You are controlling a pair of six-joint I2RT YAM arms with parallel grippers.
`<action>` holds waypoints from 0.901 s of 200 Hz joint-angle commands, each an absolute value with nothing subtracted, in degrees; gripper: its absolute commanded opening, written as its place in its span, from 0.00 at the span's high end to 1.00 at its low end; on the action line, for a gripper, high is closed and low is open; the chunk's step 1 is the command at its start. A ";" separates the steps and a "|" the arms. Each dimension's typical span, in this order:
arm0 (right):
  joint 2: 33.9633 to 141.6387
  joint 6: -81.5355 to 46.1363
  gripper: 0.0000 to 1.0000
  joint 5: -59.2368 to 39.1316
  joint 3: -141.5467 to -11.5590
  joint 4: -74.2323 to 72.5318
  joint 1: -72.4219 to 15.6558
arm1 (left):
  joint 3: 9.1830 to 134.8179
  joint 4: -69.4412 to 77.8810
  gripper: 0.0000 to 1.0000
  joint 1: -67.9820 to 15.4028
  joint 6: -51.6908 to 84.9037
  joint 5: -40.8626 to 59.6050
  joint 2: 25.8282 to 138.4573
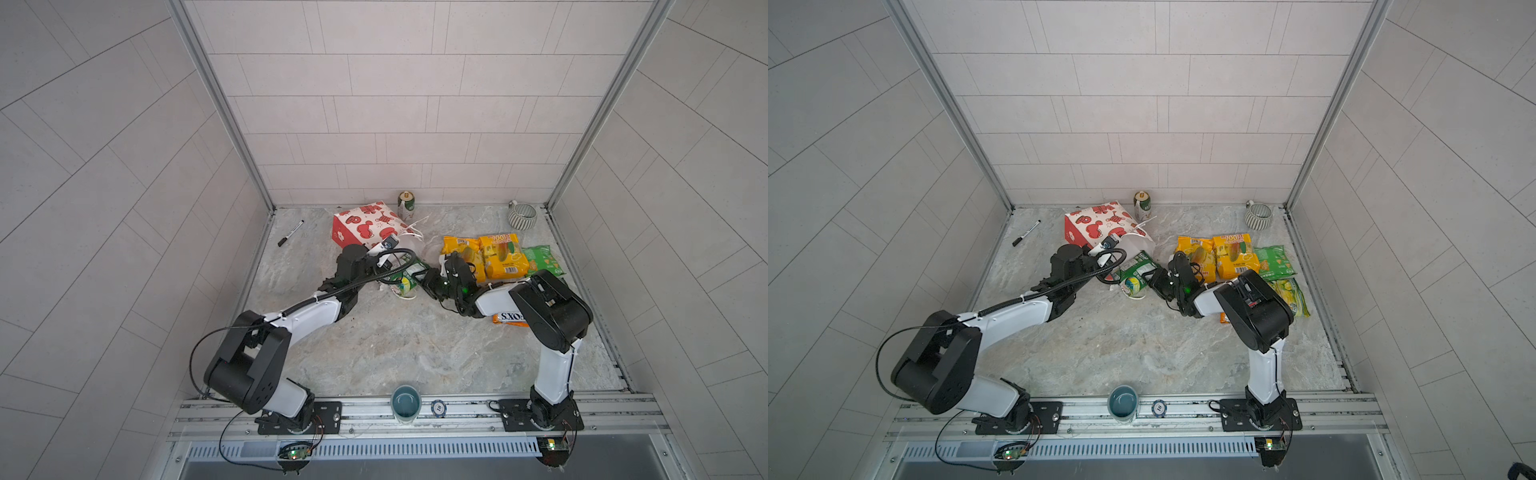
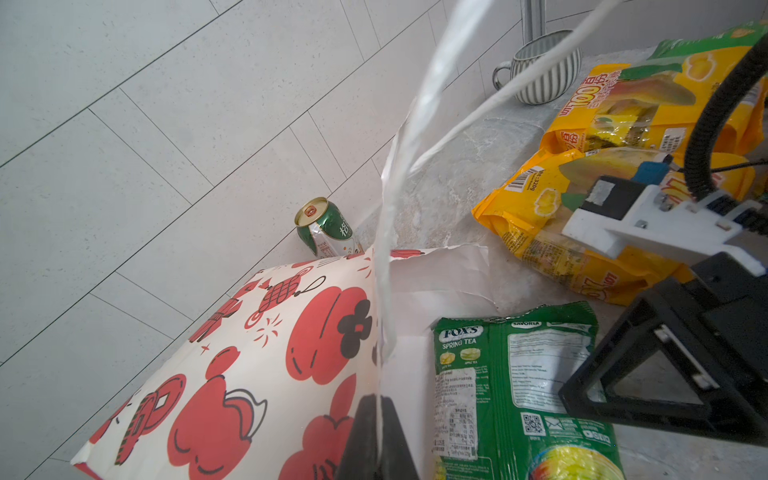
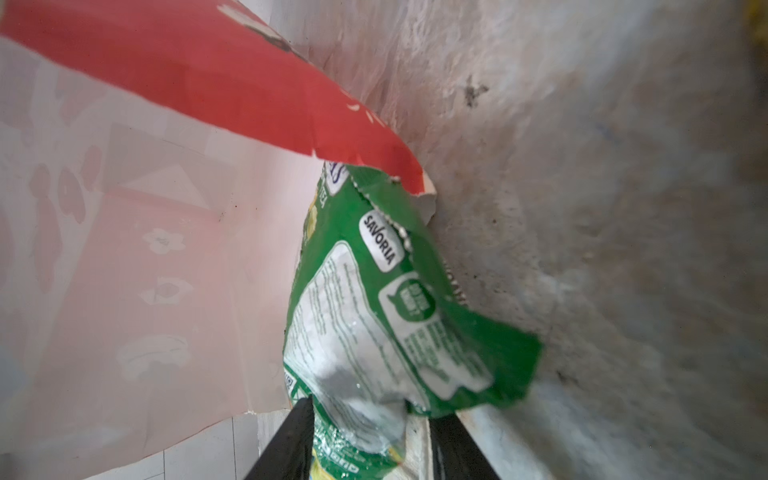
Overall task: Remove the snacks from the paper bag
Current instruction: 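Pull the green pack out of the bag and lower it toward the table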
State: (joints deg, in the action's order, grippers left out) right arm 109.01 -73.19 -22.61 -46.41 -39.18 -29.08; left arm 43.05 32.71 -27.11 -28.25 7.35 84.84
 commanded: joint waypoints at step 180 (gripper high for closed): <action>102.70 -73.45 0.85 -21.62 -48.57 -40.08 -29.15 | 44.96 33.22 1.00 -27.13 -27.53 8.00 85.50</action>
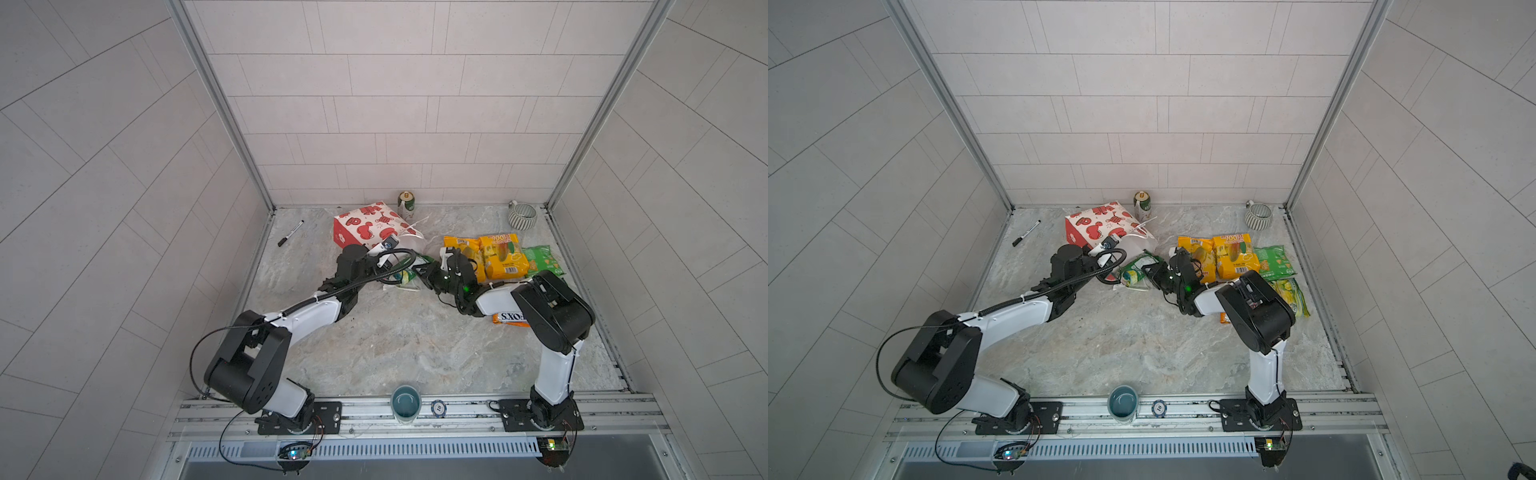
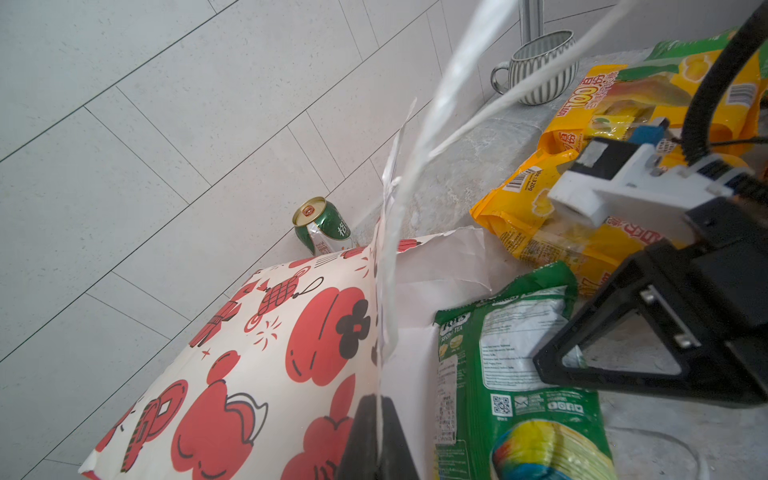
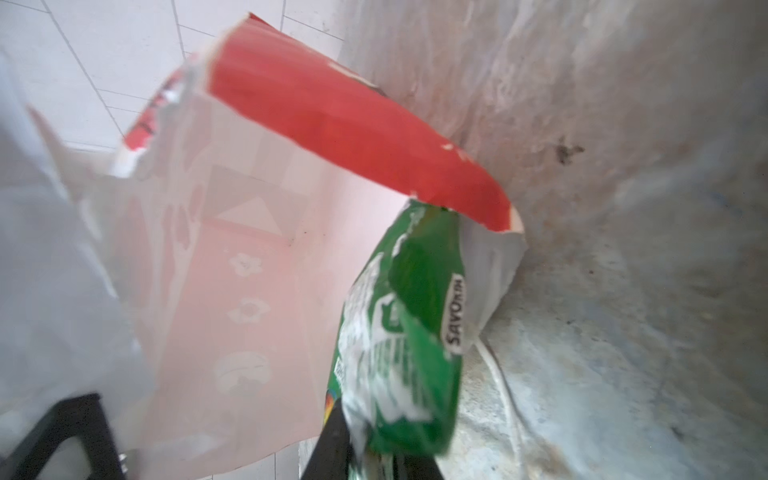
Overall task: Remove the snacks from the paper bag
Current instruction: 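Pull the green pack out of the bag and lower it toward the table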
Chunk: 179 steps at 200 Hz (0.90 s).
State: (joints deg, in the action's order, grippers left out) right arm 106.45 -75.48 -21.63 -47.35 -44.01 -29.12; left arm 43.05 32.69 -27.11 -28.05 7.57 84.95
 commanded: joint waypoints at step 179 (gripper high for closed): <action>110.18 -75.21 0.70 -24.50 -53.42 -39.68 -29.18 | 45.70 31.83 1.00 -27.08 -27.07 8.78 85.61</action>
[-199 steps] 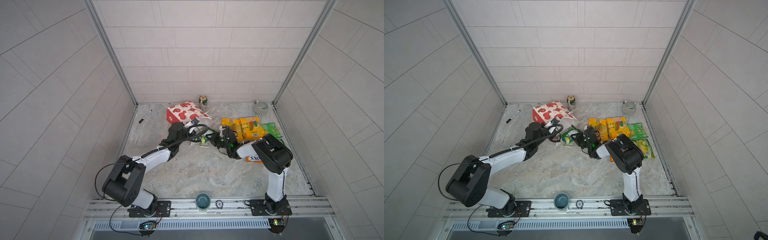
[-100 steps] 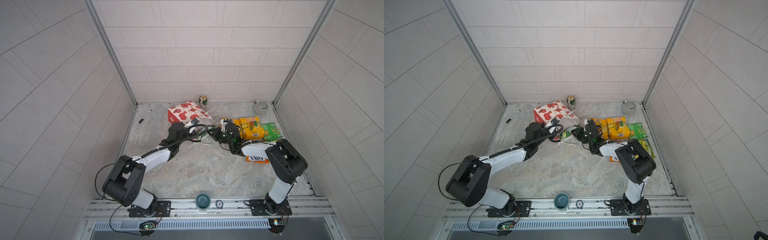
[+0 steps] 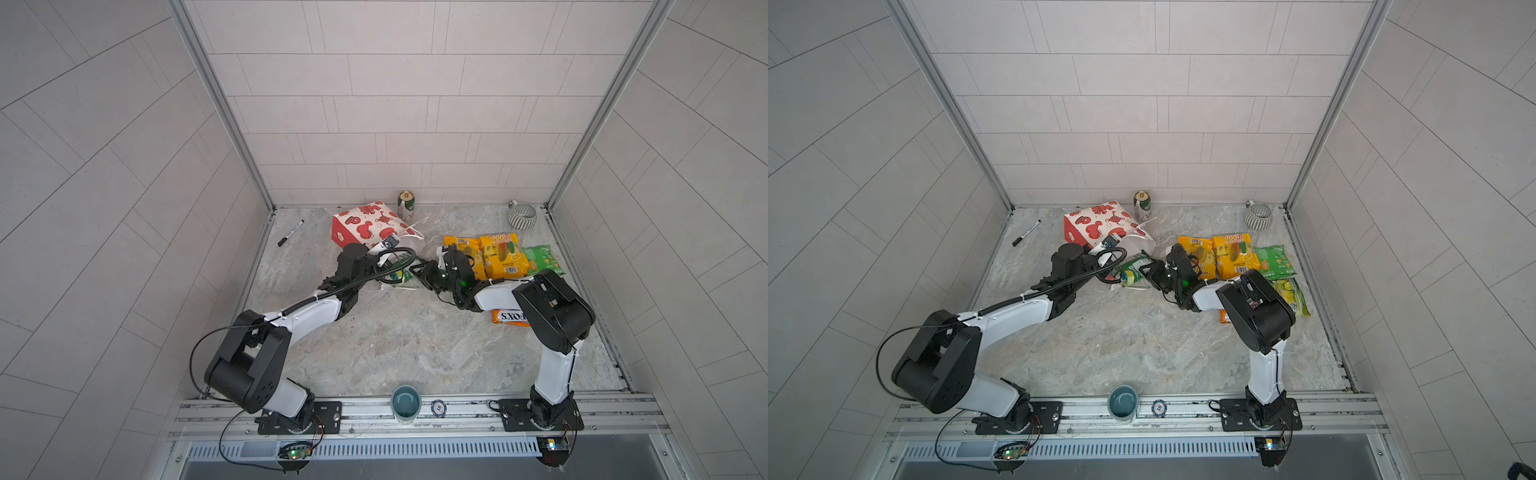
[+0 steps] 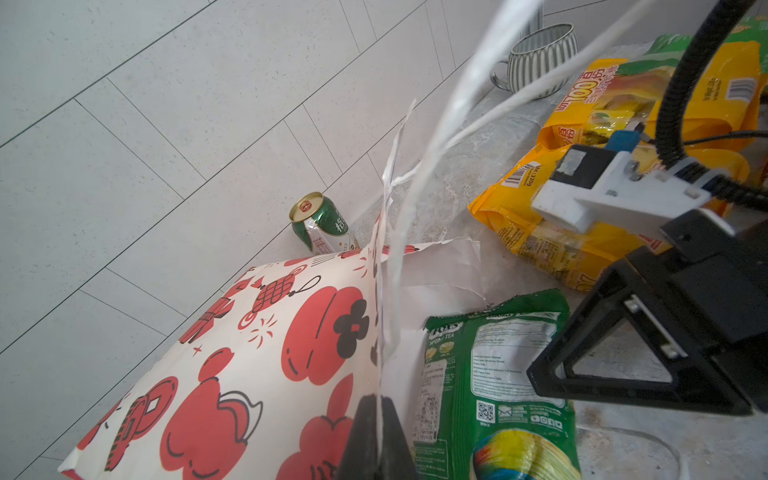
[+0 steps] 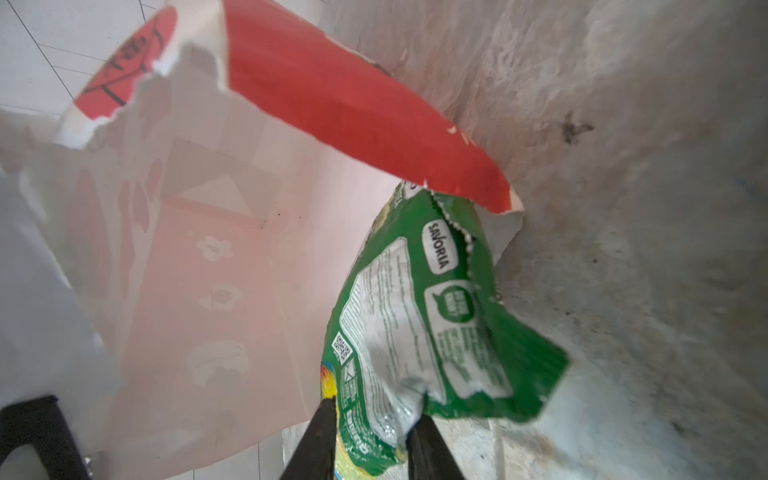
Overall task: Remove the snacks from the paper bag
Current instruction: 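Pull the green pack out of the bag and lower it toward the table, then place the green pack beside the orange pack while the left gripper sets the bag upright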
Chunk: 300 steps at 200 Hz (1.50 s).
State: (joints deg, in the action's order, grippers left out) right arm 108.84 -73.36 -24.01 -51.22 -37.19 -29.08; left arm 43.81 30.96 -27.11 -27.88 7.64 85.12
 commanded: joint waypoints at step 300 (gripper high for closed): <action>99.07 -68.15 1.00 -22.97 -53.79 -36.35 -29.53 | 47.22 29.33 1.00 -27.11 -25.08 5.93 84.14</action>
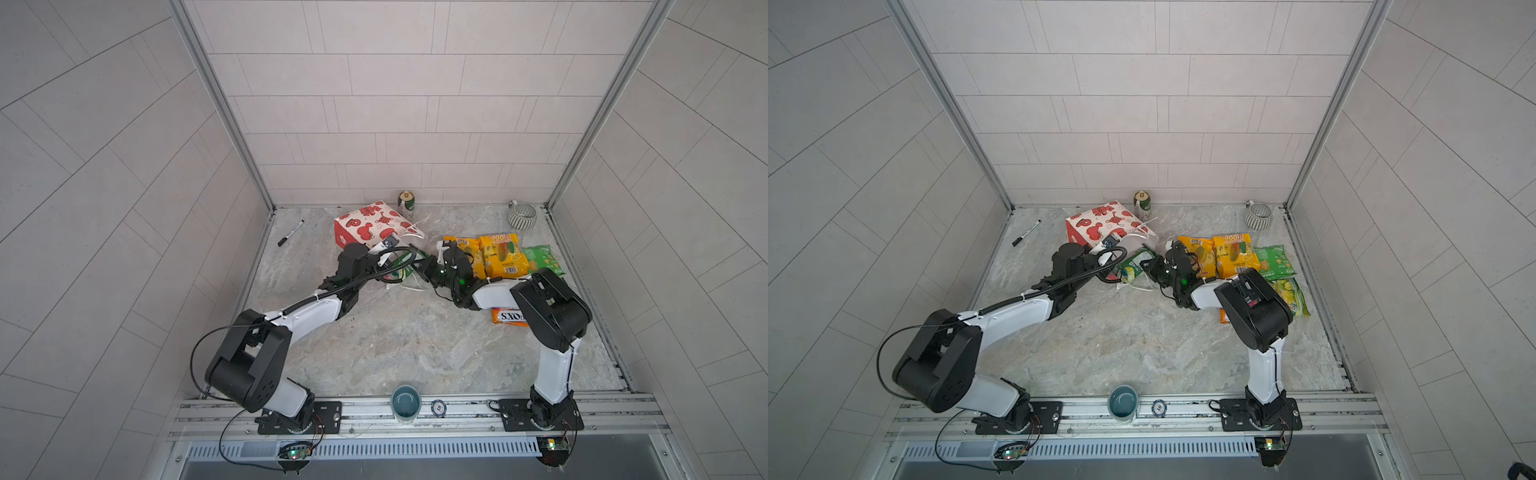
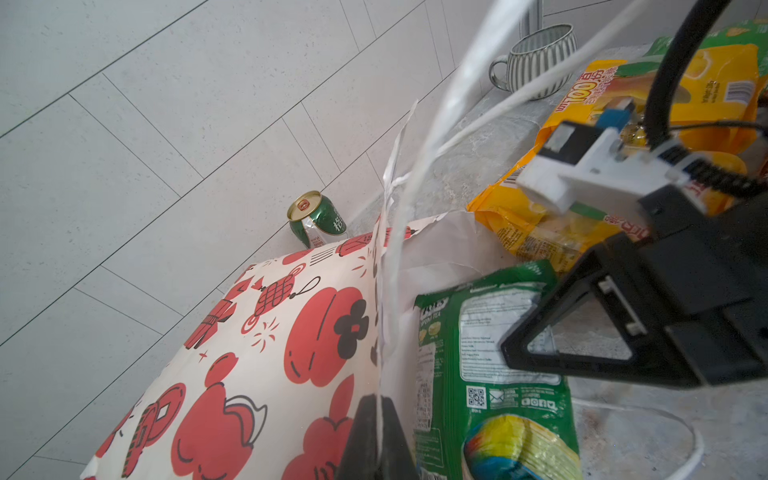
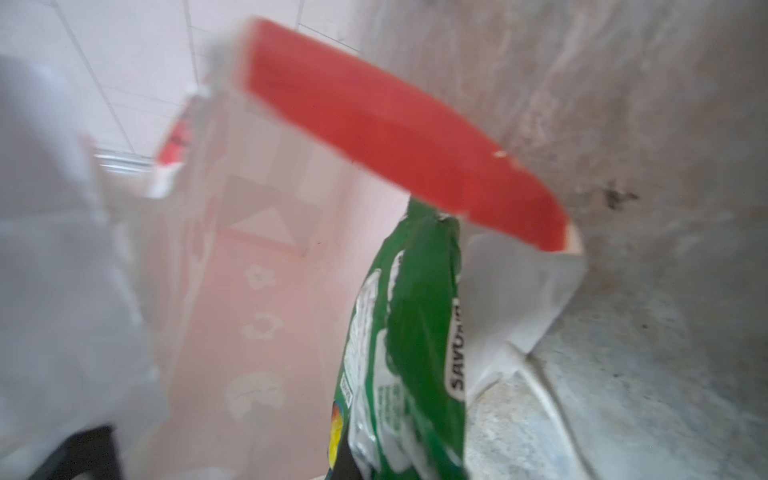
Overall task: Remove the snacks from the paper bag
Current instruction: 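Place the green pack beside the orange pack while the left gripper sets the bag upright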
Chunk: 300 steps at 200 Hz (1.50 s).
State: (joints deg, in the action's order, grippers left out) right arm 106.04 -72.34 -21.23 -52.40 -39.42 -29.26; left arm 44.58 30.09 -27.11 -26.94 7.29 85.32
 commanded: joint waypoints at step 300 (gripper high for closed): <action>56.08 -32.72 1.00 -46.66 -47.13 30.15 -9.56 | 60.47 7.17 1.00 -13.49 39.15 16.08 82.88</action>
